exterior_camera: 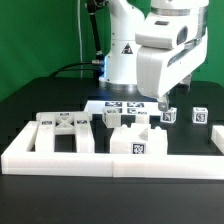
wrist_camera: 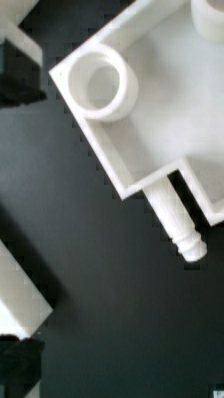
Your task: Assemble chair
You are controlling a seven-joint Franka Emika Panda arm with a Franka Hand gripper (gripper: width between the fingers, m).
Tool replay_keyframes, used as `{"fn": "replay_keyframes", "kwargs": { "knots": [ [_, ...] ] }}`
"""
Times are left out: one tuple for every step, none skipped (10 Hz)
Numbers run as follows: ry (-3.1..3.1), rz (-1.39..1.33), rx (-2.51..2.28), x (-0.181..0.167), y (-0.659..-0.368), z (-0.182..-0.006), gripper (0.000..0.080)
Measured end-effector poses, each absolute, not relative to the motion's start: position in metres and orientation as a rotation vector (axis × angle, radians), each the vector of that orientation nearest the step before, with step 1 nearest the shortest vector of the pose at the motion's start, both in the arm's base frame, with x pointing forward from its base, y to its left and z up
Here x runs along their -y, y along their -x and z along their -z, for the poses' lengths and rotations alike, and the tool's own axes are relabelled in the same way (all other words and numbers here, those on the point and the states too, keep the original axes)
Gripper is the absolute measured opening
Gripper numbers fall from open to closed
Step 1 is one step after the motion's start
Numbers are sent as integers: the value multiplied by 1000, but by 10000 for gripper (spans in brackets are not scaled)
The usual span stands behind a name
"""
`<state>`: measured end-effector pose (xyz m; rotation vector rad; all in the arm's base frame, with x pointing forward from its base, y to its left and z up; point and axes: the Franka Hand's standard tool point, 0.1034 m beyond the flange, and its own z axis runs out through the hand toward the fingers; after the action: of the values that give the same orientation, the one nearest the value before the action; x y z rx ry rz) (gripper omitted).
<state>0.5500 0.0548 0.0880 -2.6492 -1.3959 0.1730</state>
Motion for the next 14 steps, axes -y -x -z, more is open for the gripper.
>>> {"fn": "replay_keyframes", "kwargs": {
  "knots": [
    [2649,-173,1396,-55,-550,-88,650],
    [2649,-173,1396,-55,-550,-88,650],
    [2649,-173,1396,-55,-550,-88,650],
    [2649,-174,1396,-55,-550,-88,650],
    [2649,-175,1396,-55,-549,-88,650],
    [2659,-177,1379,-55,-549,-87,650],
    [2713,-175,1287,-54,-548,-87,650],
    [2786,-169,1155,-52,-544,-84,650],
    [2832,-179,1038,-46,-543,-81,650],
    [2865,-177,944,-38,-545,-78,650],
    [2889,-167,882,-32,-546,-76,650],
    [2937,-178,729,-35,-546,-76,650],
    [2960,-183,630,-37,-546,-76,650],
    [2985,-189,519,-38,-546,-76,650]
  ]
}}
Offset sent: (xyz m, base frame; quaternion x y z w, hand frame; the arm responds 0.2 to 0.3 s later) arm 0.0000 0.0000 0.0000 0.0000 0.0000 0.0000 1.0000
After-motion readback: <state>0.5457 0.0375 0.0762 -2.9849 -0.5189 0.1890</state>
